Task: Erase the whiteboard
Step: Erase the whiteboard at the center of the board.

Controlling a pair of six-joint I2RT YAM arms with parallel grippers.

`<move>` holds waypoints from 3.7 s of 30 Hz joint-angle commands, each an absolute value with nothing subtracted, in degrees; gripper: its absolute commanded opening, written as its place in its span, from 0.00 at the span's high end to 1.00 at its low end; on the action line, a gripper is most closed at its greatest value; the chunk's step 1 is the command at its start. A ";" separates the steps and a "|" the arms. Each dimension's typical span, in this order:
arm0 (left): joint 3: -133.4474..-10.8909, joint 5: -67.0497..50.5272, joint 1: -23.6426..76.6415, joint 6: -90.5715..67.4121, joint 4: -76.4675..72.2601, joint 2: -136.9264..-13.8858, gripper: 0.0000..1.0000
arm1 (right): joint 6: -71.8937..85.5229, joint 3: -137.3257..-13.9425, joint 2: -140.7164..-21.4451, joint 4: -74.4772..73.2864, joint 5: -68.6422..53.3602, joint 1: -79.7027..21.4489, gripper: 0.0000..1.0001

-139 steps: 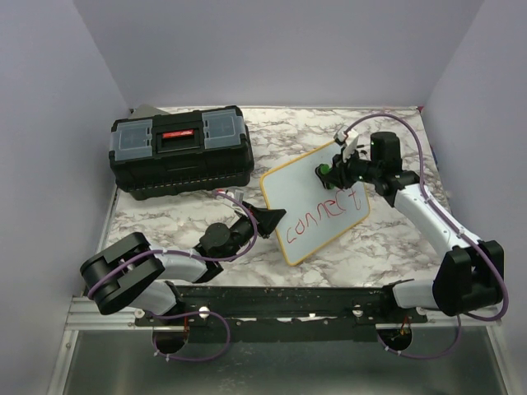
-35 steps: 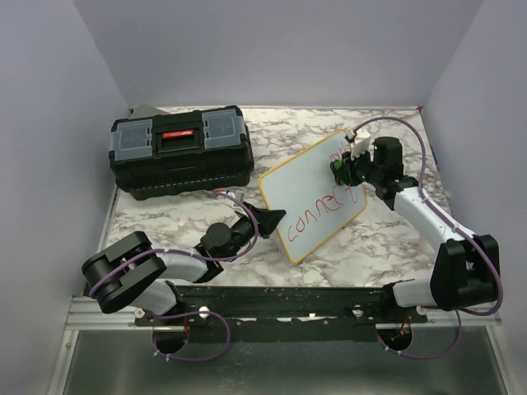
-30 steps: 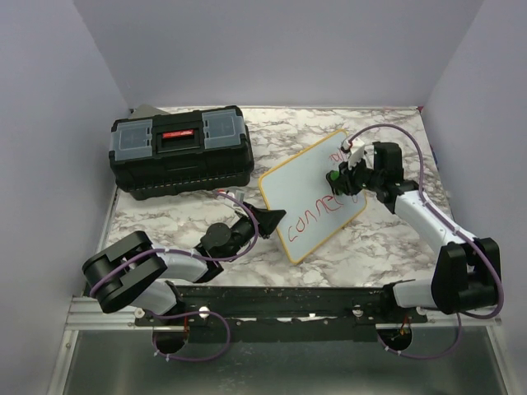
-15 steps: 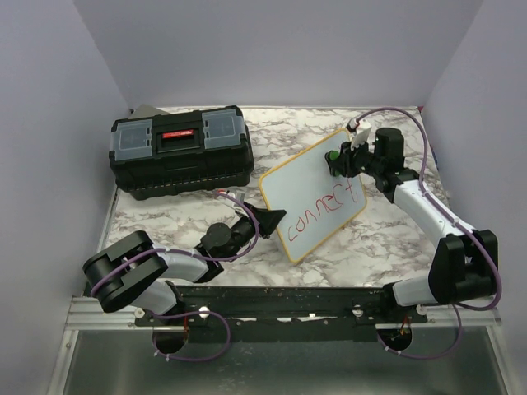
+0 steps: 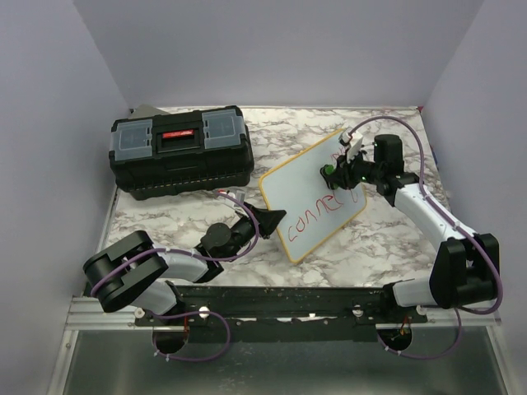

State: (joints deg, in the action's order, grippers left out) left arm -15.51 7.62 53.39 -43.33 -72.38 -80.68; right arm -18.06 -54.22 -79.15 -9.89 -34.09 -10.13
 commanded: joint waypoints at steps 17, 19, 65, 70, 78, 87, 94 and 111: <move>-15.87 1.06 54.66 -40.61 -73.87 -79.66 1.00 | -25.56 -58.93 -82.44 -19.36 -35.65 -10.72 0.99; -16.04 0.91 54.66 -40.84 -74.49 -80.32 1.00 | -28.80 -59.37 -82.68 -23.71 -42.18 -10.72 0.99; -15.58 0.27 54.67 -41.66 -75.20 -80.92 1.00 | -3.96 -59.87 -85.22 -2.81 -22.95 -10.59 0.99; -15.69 0.35 54.67 -41.45 -75.24 -80.95 1.00 | -2.96 -59.81 -84.21 -1.80 -31.65 -10.64 0.99; -15.45 0.75 54.67 -41.14 -74.72 -80.13 1.00 | -2.26 -58.47 -85.08 -3.95 -18.25 -10.63 0.99; -15.12 0.71 54.67 -40.69 -74.25 -79.34 1.00 | -19.08 -54.62 -81.32 -15.32 -32.01 -10.40 0.99; -15.00 0.52 54.67 -41.13 -74.80 -79.38 1.00 | -13.31 -55.57 -80.50 -11.48 -32.48 -10.38 0.99; -14.29 0.12 54.66 -40.96 -75.94 -79.52 1.00 | -19.30 -54.49 -81.16 -16.27 -36.70 -9.98 0.99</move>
State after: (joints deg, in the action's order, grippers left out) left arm -14.55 7.33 53.39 -42.24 -71.92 -79.64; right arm -18.76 -55.42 -80.73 -14.37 -32.84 -9.78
